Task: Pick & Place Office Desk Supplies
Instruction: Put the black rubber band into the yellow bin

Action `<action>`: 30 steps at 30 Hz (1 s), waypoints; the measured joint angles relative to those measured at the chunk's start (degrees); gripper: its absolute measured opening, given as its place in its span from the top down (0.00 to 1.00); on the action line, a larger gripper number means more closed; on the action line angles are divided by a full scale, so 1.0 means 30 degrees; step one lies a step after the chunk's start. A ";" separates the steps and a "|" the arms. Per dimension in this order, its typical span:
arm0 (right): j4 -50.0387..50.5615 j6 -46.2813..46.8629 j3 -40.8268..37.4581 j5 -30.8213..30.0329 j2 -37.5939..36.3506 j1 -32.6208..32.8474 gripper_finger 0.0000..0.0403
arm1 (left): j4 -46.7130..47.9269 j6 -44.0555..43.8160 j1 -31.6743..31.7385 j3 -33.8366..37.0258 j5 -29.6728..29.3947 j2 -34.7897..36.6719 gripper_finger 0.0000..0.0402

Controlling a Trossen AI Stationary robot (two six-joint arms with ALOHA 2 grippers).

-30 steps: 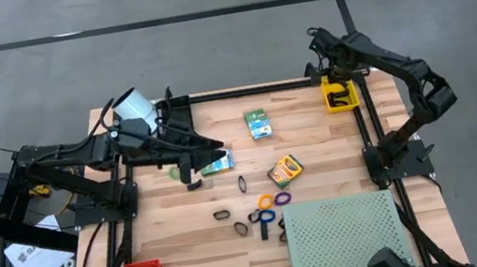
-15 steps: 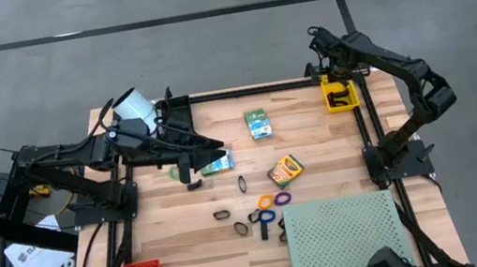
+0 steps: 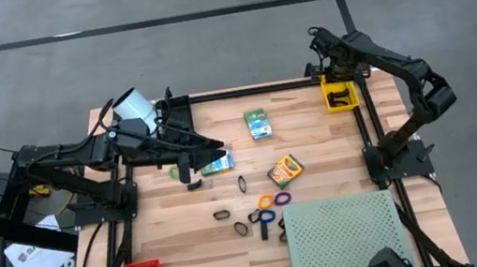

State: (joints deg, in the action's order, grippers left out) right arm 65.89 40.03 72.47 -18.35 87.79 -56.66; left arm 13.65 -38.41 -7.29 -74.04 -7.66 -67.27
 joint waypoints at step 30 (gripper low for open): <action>-0.1819 0.5000 0.0036 0.2898 -1.0842 0.9771 0.60 | 1.1586 0.0090 -0.0699 -0.0036 -0.0620 -0.0467 0.55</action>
State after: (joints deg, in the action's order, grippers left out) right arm 60.43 55.03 72.58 -9.66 55.26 -27.35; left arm 48.41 -38.14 -9.39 -74.15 -9.52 -68.67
